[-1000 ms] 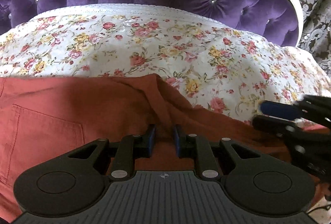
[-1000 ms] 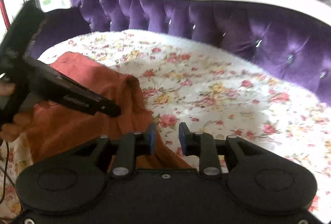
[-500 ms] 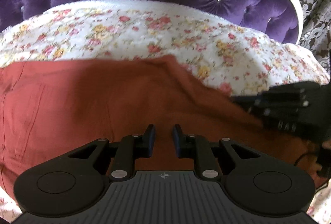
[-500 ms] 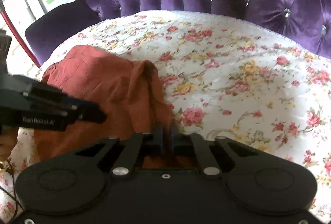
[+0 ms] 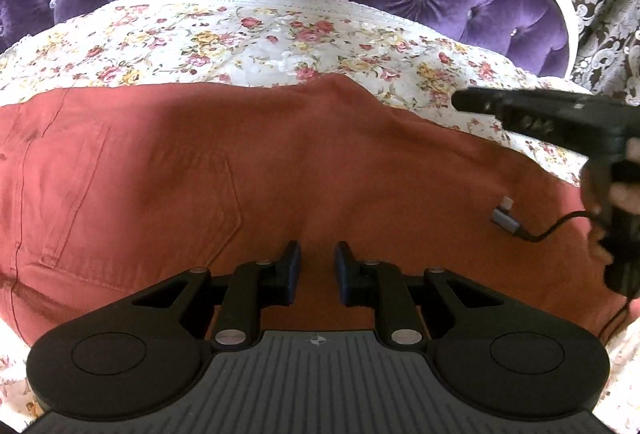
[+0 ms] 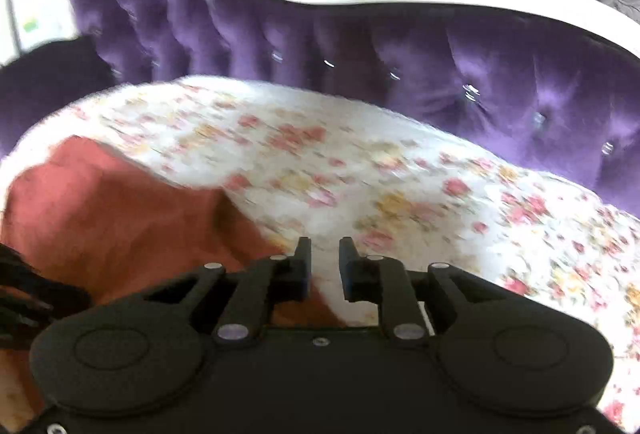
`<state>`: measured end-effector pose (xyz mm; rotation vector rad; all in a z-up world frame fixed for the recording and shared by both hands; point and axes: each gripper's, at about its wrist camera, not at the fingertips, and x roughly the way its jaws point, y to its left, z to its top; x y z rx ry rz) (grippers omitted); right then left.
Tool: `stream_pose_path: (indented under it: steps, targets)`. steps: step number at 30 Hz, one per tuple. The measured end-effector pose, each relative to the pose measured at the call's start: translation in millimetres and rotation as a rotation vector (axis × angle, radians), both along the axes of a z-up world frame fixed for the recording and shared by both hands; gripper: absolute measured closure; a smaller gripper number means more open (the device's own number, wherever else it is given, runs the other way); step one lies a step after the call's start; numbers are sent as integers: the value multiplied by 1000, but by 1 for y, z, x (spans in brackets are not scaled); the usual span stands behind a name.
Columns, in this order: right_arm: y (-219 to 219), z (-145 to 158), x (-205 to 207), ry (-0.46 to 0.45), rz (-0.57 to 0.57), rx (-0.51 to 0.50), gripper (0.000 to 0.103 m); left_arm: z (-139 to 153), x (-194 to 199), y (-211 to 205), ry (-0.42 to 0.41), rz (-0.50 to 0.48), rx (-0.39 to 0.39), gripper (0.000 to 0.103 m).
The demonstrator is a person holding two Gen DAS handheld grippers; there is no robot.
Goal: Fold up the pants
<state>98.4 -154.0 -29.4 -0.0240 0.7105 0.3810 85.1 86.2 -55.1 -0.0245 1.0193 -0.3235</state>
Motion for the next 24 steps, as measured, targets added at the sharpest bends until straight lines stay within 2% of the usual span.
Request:
stream_pose_path:
  steps: [3,5,7,8,10,11,12,13,14,15,16,17,21,24]
  targets:
    - [20,15,-10,-20,100,33,76,0,-1,3,5,17,-19,84]
    - [40,13,-13,6,191,35,76,-1,-2,6,10,35,-36,84]
    - [60,4,-12,37,249,-6,79,0,-3,7,10,40,-41,84]
    - [69,-4,-10,44,255,-51,85,0,-4,8,10,41,-40,84]
    - [77,-18,2,50,206,-122,88,0,-6,8,8,41,-39,84]
    - [74,-25,12,51,149,-151,98,0,-7,9,5,38,-34,84]
    - [68,-29,20,46,108,-151,102,0,-8,8,4,35,-28,84]
    - [60,-30,28,50,76,-109,103,0,-10,8,2,33,-24,84]
    - [53,-29,36,75,28,-76,100,0,-11,9,2,33,-23,84]
    - [50,-27,39,76,-15,-96,96,0,-12,10,3,35,-25,84]
    - [48,-24,39,57,-41,-131,86,1,-13,10,5,37,-28,84]
    - [45,-20,35,40,-53,-140,85,1,-14,11,7,38,-30,84]
    - [22,0,1,72,-42,-9,85,5,-21,10,10,30,-27,84]
    - [13,2,-37,111,-53,-1,85,7,-32,7,15,6,-31,84]
